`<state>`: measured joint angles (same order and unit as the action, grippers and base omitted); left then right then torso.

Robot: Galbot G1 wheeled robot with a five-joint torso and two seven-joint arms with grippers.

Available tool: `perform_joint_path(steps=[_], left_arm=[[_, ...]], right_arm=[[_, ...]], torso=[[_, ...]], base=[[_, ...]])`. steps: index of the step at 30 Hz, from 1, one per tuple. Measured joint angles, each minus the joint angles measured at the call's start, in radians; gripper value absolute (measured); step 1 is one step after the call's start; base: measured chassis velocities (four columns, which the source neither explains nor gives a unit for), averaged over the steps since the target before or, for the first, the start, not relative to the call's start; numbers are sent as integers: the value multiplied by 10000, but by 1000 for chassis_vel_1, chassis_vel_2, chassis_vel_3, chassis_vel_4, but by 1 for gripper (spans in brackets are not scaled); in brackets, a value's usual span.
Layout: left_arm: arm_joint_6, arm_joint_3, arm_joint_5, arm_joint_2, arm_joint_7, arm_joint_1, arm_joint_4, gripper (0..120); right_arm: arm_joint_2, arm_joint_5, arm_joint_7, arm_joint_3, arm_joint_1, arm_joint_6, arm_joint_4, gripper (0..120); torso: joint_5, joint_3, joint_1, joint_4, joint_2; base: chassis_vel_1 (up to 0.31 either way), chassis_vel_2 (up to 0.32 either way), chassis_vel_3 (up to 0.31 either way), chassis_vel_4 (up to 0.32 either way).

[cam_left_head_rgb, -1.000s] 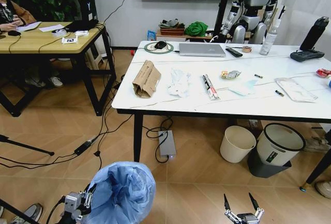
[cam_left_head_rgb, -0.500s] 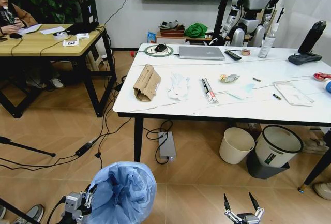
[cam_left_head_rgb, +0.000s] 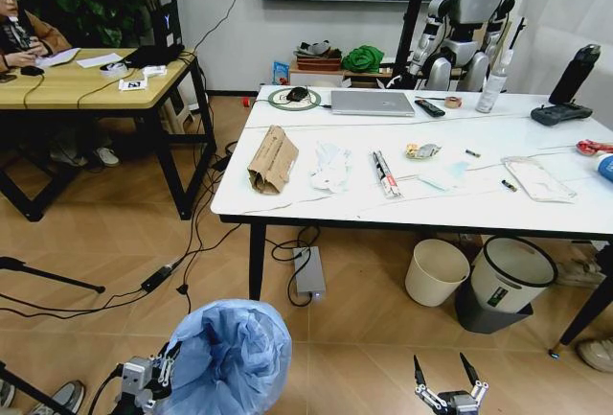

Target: Pick up the trash bin and place the trash from the table into it.

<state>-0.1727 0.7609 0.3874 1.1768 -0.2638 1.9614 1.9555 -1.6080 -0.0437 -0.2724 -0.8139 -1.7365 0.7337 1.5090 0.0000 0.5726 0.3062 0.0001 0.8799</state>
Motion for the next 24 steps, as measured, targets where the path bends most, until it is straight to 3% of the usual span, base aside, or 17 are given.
perform_joint_path(steps=[24], left_arm=[[5, -69, -11, 60, 3, 14, -99, 0]], right_arm=[[0, 5, 0, 2, 3, 6, -37, 100]], torso=[[0, 637, 489, 0, 1126]], base=[[0, 0, 0, 0]])
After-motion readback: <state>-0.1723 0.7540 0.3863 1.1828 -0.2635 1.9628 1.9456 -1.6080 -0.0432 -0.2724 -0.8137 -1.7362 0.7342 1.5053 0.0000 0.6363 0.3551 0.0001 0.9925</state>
